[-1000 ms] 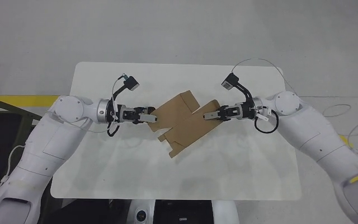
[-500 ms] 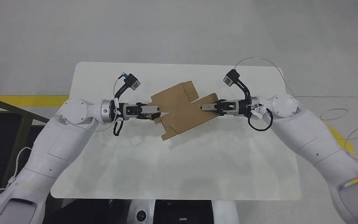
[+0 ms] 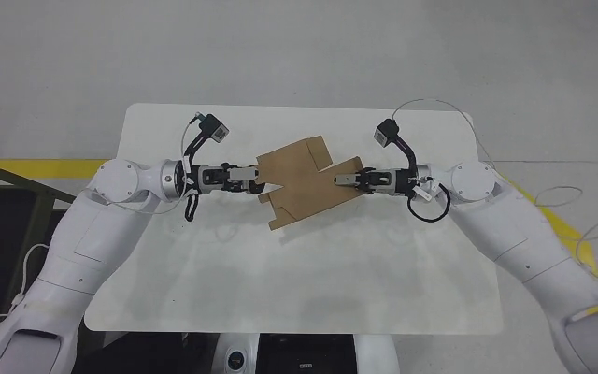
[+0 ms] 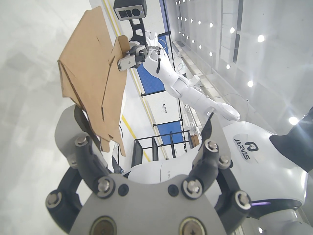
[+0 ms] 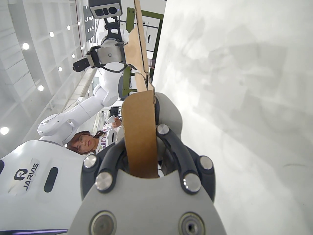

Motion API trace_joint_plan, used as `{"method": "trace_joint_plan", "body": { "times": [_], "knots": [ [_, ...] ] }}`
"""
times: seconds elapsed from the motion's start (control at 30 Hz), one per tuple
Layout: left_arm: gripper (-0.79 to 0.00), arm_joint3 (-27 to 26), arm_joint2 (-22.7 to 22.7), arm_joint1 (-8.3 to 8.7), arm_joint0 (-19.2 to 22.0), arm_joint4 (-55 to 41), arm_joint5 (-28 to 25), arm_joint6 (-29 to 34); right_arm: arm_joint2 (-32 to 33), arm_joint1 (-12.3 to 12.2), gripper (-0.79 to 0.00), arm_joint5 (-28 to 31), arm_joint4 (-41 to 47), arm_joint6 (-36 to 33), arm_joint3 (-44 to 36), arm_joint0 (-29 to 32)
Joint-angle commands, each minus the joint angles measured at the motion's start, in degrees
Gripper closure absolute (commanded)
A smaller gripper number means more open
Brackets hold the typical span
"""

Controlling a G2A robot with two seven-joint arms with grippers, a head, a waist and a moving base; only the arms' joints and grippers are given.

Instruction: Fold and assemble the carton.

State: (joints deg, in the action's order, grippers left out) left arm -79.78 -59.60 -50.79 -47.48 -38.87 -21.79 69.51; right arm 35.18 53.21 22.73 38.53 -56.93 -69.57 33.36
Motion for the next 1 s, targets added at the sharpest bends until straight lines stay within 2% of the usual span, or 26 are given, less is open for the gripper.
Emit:
{"method": "trace_joint_plan", "body": {
  "times": [0.0,0.33,0.9,0.93,0.97],
  "knots": [
    [-0.785,-0.76,-0.87,0.16,-0.55,-0.05,0.10,0.26,0.43,0.05,0.000,-0.27,-0.46,0.08,-0.12,0.40],
    [-0.785,-3.18,-3.32,0.37,-2.45,0.67,1.06,0.64,2.40,0.76,0.000,-0.57,-2.22,-0.51,-1.27,1.98],
    [-0.785,4.40,-0.51,-1.81,1.05,-1.50,1.74,1.71,6.31,1.49,0.000,-1.20,-5.67,-1.03,-4.38,3.91],
    [-0.773,4.60,-0.48,-1.90,1.13,-1.49,1.72,1.69,6.55,1.52,0.000,-1.26,-5.85,-1.07,-4.52,4.03],
    [-0.699,4.72,-0.46,-1.97,1.19,-1.46,1.70,1.73,6.78,1.54,0.000,-1.35,-6.00,-1.11,-4.65,4.15]
  ]
}}
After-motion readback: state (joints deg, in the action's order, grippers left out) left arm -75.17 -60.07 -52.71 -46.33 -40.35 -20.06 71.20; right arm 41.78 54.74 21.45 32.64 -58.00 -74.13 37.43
